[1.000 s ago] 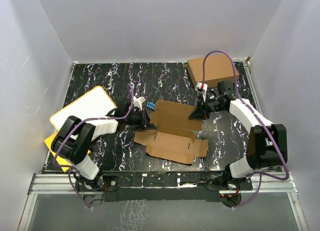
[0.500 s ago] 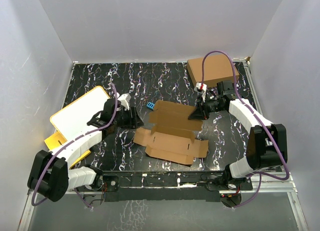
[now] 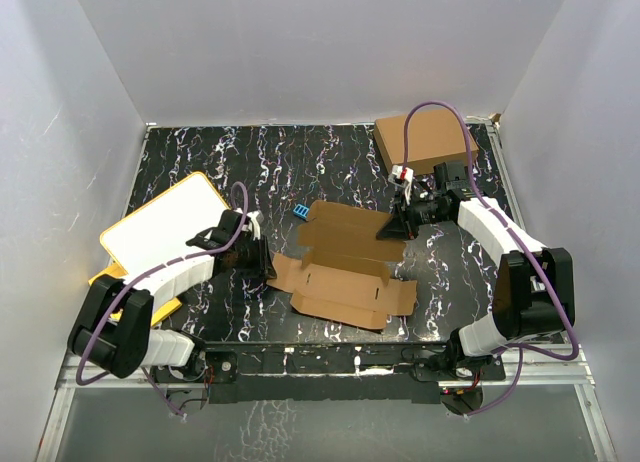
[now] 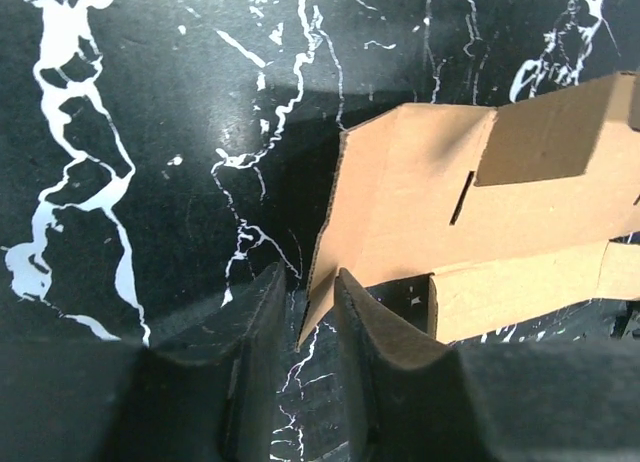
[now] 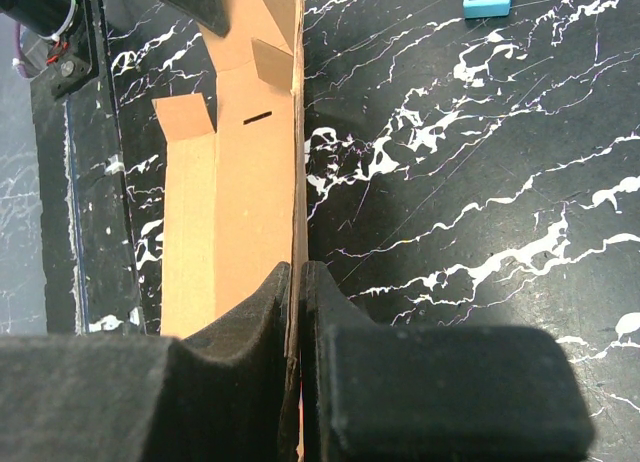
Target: Fold the paper box
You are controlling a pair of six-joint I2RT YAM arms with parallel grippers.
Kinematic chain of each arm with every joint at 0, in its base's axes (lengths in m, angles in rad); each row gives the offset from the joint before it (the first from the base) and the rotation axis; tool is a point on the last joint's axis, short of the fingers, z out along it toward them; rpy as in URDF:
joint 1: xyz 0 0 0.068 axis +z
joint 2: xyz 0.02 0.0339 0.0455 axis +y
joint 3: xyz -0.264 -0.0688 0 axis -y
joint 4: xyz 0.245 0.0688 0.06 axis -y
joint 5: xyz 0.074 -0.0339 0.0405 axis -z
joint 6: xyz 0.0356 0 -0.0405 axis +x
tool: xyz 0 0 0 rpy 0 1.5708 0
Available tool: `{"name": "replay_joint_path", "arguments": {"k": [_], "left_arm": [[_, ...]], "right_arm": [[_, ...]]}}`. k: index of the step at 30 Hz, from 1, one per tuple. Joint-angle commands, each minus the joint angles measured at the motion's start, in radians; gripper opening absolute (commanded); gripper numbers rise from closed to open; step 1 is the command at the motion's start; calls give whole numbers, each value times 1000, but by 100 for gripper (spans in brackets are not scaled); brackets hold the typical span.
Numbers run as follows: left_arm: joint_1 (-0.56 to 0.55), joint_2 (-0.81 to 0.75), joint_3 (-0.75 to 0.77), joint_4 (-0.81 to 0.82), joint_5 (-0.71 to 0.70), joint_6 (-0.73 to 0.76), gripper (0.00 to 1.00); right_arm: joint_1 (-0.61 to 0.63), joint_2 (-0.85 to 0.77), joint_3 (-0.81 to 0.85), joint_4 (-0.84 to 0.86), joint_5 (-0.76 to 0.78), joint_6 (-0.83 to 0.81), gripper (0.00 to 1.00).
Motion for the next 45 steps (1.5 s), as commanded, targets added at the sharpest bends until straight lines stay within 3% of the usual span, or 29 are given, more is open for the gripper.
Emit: {"name": "replay_joint_path", "arguments": {"k": [1, 6, 18, 25, 30, 37, 41, 45], "left_arm": [[3, -2, -7, 40, 77, -19, 20], [3, 18, 9, 93, 119, -19, 0], [3, -52, 153, 73, 167, -2, 0], [2, -50, 123, 161, 249, 14, 0], [3, -47, 118, 52, 107, 82, 0], [12, -28, 121, -63, -60, 87, 0], [12, -30, 118, -66, -38, 111, 0], [12, -74, 67, -19, -19, 101, 0]], "right_arm": [[5, -4, 11, 7, -52, -51, 8], [12, -9, 28, -6, -60, -65, 8], [88, -26, 131, 40, -58, -41, 8], [106, -75, 20, 313, -23, 233, 8], [88, -98, -31, 389, -13, 298, 8], [51, -106, -64, 392, -22, 279, 8], [47, -102, -69, 377, -58, 261, 8], [62, -105, -34, 255, -169, 87, 8]]}}
